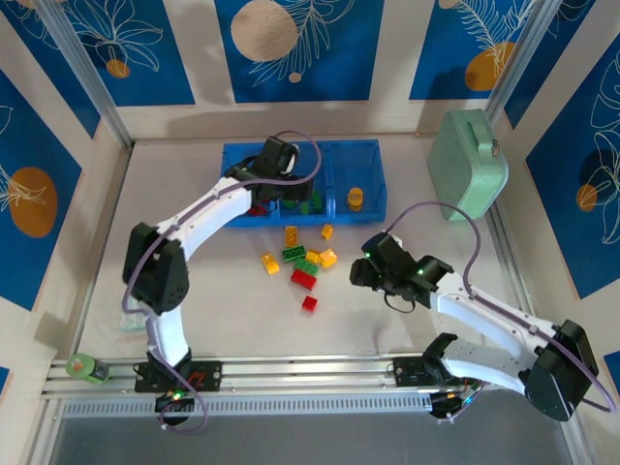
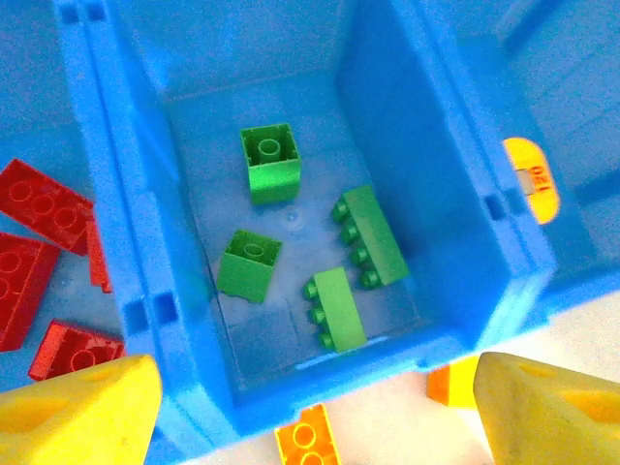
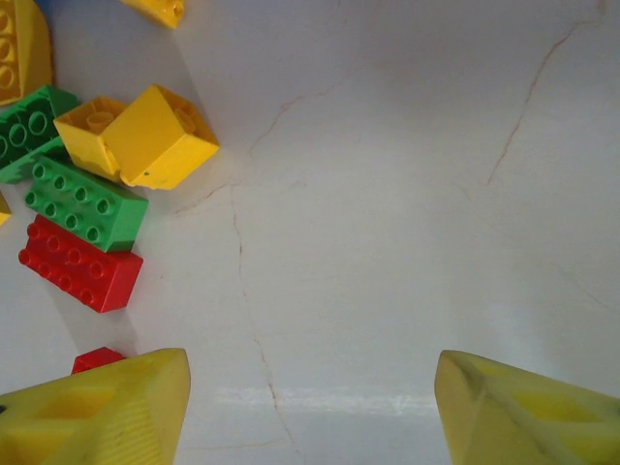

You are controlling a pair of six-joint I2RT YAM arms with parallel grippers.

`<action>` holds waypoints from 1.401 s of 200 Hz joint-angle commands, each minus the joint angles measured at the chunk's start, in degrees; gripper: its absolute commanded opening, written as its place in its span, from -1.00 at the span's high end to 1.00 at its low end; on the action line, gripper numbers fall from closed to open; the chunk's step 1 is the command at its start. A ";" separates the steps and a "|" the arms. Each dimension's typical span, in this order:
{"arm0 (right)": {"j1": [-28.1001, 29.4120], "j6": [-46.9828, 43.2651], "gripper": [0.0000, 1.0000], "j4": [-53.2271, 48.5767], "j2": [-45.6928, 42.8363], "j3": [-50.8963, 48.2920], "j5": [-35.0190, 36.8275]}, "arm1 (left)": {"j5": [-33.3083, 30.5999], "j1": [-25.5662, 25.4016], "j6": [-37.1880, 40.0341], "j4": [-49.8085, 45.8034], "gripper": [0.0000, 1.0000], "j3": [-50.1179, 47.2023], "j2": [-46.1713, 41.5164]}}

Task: Sort the legos into containers by color
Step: Pick up the lego from the center of the table.

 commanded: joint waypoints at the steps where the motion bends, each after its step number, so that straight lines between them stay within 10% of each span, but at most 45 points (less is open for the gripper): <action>1: 1.83 -1.14 -0.37 0.58 2.52 3.73 1.65 | 1.51 -0.47 0.47 5.09 -0.67 -7.32 -8.52; 111: 10.33 -16.34 -0.41 1.47 31.62 30.74 -5.84 | -3.34 1.12 -12.67 13.37 -0.66 -54.19 -40.77; 190: 12.13 -20.44 -0.40 -9.05 57.78 58.55 -11.27 | -10.06 1.51 -25.43 -3.25 -0.65 -63.05 -71.61; 280: 12.67 -21.37 -0.28 -15.80 69.13 70.30 -10.47 | -8.19 1.51 -24.81 -4.16 -0.65 -62.95 -71.12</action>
